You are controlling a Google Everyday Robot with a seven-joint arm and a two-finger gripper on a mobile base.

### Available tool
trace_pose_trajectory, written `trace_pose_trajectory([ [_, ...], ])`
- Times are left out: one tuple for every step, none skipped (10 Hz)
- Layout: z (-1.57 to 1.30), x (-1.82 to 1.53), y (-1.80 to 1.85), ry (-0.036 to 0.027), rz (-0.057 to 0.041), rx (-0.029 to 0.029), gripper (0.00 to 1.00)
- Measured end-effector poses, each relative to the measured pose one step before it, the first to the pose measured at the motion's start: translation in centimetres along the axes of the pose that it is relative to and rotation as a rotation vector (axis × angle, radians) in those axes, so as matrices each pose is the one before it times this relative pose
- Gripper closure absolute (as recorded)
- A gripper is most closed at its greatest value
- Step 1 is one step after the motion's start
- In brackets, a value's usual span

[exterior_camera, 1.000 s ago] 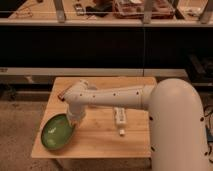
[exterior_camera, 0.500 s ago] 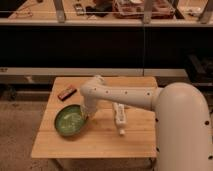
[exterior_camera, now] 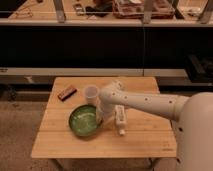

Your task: Drag the ceramic bowl in a circle

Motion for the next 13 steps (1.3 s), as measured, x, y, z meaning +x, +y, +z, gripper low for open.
trace_pose_trajectory([
  [-0.059, -1.387, 0.514, -0.00149, -0.00833, -0.00169, 1.0],
  [-0.07, -1.96, 0.378, 0.00122, -0.02174, -0.0072, 1.0],
  [-0.092, -1.617, 0.163, 0.00233, -0.02085, -0.00926, 1.0],
  [-0.361, -1.634, -0.156, 0.01072, -0.02958, -0.01436, 1.0],
  [-0.236, -1.106, -0.466, 0.00898, -0.03266, -0.01917, 1.0],
  [-0.186, -1.096, -0.885, 0.00422, -0.03517, -0.01768, 1.0],
  [-0.152, -0.648, -1.189, 0.01141, -0.04359, -0.02079, 1.0],
  [-0.089, -0.357, -1.222, 0.00267, -0.03058, -0.00735, 1.0],
  [-0.089, -0.049, -1.524, 0.00577, -0.03707, -0.0061, 1.0],
  [-0.112, 0.117, -2.008, 0.00259, -0.04302, -0.0036, 1.0],
  [-0.186, 0.618, -1.564, 0.00605, -0.03252, -0.00388, 1.0],
  [-0.099, 0.659, -1.159, 0.00127, -0.01793, 0.00122, 1.0],
  [-0.122, 0.946, -1.16, -0.00062, -0.01941, -0.00176, 1.0],
])
